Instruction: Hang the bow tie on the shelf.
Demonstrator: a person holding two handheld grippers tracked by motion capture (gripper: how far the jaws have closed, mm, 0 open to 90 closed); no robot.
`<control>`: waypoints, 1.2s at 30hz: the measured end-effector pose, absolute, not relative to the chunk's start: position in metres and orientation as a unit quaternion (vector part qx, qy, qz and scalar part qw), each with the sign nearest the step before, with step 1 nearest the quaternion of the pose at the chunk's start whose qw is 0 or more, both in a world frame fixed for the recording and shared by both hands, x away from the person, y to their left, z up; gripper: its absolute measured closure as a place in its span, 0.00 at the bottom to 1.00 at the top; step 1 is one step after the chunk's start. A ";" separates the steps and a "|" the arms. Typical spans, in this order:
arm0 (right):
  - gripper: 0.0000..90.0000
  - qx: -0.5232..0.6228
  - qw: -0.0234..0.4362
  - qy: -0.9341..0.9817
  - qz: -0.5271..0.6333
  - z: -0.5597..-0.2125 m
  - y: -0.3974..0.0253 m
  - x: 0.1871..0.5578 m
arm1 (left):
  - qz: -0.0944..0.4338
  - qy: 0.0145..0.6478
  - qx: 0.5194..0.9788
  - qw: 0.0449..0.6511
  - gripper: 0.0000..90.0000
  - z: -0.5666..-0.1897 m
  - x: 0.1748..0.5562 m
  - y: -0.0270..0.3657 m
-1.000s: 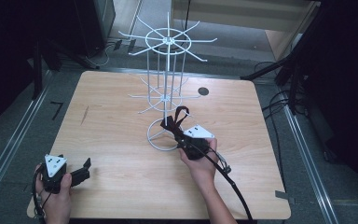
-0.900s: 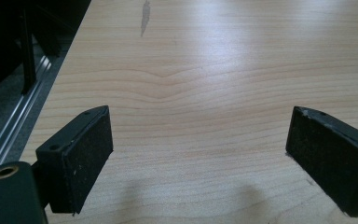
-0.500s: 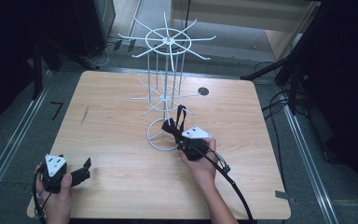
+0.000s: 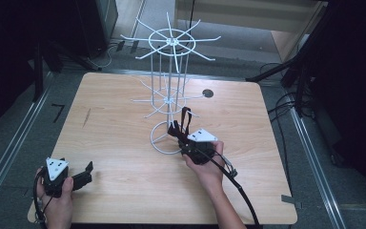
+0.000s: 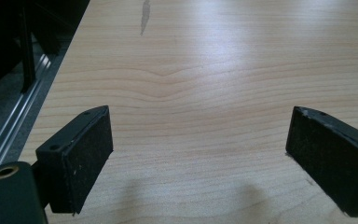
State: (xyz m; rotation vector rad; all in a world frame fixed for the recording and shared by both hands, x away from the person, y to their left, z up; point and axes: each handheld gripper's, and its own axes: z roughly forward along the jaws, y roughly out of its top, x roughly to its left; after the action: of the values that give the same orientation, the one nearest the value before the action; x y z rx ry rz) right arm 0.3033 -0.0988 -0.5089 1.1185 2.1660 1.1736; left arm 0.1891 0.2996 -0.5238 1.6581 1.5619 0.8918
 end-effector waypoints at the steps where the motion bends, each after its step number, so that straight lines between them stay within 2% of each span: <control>1: 0.52 0.406 0.216 0.781 0.423 -0.508 -0.099 0.303 | 0.343 0.600 0.638 0.340 0.09 -0.524 0.189 0.300; 4: 0.41 0.410 0.218 0.778 0.423 -0.504 -0.103 0.301 | 0.343 0.600 0.637 0.340 0.09 -0.524 0.189 0.300; 7: 0.36 0.413 0.212 0.773 0.432 -0.500 -0.110 0.298 | 0.343 0.600 0.638 0.340 0.09 -0.524 0.189 0.300; 20: 0.31 0.418 0.216 0.759 0.449 -0.487 -0.144 0.278 | 0.344 0.599 0.638 0.340 0.09 -0.524 0.189 0.299; 36: 0.29 0.439 0.233 0.747 0.442 -0.488 -0.187 0.263 | 0.346 0.598 0.638 0.340 0.09 -0.524 0.189 0.299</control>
State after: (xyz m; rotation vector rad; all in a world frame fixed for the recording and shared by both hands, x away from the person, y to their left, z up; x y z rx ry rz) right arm 0.2631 -0.1875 -0.4879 1.2060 2.0511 1.2144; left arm 0.1885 0.2987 -0.5238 1.6603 1.5562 0.9011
